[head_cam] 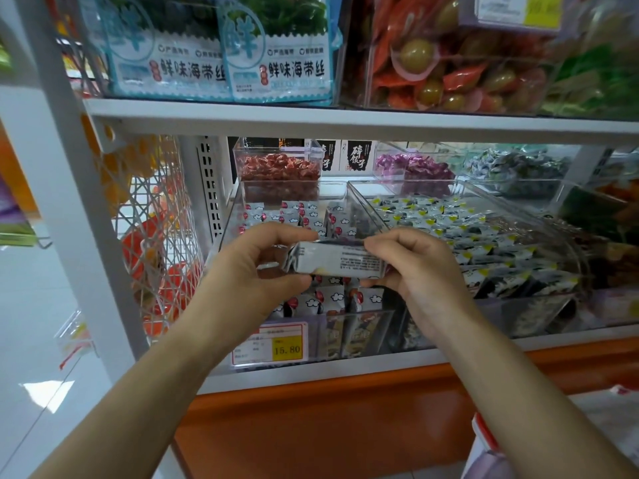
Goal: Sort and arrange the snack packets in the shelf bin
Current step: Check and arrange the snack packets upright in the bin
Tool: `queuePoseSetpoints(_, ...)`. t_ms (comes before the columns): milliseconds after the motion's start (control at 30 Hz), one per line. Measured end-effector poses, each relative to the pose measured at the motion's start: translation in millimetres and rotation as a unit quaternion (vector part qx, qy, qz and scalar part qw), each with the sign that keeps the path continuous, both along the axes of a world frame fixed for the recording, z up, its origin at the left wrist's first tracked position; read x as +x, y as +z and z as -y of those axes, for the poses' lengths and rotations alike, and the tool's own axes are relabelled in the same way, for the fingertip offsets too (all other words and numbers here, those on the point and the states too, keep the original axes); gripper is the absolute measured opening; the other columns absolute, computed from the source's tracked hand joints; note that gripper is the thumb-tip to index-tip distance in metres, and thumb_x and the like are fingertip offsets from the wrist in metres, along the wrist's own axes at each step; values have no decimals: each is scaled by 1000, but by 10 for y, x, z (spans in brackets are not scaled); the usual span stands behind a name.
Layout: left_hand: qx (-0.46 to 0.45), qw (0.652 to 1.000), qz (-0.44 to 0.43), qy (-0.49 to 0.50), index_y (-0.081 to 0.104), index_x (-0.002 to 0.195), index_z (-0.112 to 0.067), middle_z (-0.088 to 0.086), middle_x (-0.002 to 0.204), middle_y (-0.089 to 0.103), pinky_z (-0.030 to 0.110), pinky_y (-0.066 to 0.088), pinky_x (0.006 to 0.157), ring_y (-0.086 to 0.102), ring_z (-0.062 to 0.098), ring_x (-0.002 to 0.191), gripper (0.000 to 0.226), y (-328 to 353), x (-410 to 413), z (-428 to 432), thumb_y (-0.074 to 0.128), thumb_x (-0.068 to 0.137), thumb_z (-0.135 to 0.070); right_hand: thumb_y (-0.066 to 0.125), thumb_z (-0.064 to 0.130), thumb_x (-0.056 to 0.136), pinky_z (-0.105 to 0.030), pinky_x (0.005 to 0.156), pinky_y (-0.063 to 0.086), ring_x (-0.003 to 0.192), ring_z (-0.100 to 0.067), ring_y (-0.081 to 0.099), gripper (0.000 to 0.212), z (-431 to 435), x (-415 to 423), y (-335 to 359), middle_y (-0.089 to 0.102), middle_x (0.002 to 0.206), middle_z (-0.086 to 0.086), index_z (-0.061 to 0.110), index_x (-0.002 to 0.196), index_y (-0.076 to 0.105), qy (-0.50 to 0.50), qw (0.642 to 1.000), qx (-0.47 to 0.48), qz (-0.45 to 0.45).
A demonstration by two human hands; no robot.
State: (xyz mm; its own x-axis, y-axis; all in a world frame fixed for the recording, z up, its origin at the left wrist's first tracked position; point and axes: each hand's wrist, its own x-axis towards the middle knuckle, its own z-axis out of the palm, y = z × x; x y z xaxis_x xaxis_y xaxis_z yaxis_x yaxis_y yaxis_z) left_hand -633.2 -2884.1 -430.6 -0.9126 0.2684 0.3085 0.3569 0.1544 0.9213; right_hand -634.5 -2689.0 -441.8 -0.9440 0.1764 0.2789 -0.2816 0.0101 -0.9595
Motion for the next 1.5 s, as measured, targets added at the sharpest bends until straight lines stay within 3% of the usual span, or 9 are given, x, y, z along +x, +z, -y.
queuePoseSetpoints(100,-12,999,38,-28,66,97,-34,-3,96,70,30,58,74,69,12,83,33,7,9,7,74,66,-24,67,17,82,-46,72,56,76,-36,61,21,17,-4,-26,61,71,-18,7,63,64,-50,997,62,-24)
queuePoseSetpoints(200,-13,999,39,-12,69,89,-28,-2,89,70,25,54,68,67,12,78,35,8,20,0,66,59,-47,68,18,82,-31,66,54,66,-26,59,19,60,26,-30,61,70,-17,12,63,67,-49,990,117,-65)
queuePoseSetpoints(333,-3,999,24,44,72,72,-17,9,75,70,39,54,65,60,35,70,33,50,22,0,61,63,-47,67,17,83,-12,56,45,59,-5,55,15,109,73,-7,63,67,-8,15,69,70,-26,984,153,-86)
queuePoseSetpoints(533,-22,996,-19,89,72,63,-13,8,61,67,20,50,46,58,26,52,24,69,-8,46,65,80,-28,66,18,84,-13,59,47,64,-1,60,13,130,73,-2,68,69,5,20,72,71,-9,984,153,-89)
queuePoseSetpoints(633,-42,994,-34,92,72,63,-16,3,53,64,6,43,46,54,10,43,23,78,-13,63,65,82,-26,66,19,84,-30,65,54,67,-12,63,15,122,66,-6,68,69,1,21,70,73,-12,988,137,-72)
queuePoseSetpoints(767,-54,994,-53,79,72,72,-23,-10,62,69,2,42,51,61,-1,54,12,91,-5,64,64,80,-26,65,17,85,-48,65,58,72,-31,66,19,106,68,21,70,71,-8,16,68,73,-7,993,105,-48)
queuePoseSetpoints(967,25,996,65,-59,68,102,-17,0,94,74,16,54,69,70,14,86,36,80,-31,127,64,67,-22,63,9,85,-31,50,58,65,-25,70,19,-7,65,71,71,69,-9,7,68,71,0,999,44,-18)
queuePoseSetpoints(1367,-14,999,16,-28,62,112,-20,-11,102,71,9,50,73,66,2,93,34,88,-31,115,54,86,0,64,18,67,-21,49,54,62,-16,69,13,-250,24,171,73,70,-7,11,65,74,154,986,53,22)
queuePoseSetpoints(1500,9,999,33,22,63,114,-18,-2,95,72,11,51,71,68,6,85,27,51,-64,101,52,90,-9,64,18,72,-22,62,57,80,-21,71,22,-253,11,114,73,89,-12,7,88,74,170,985,21,-13)
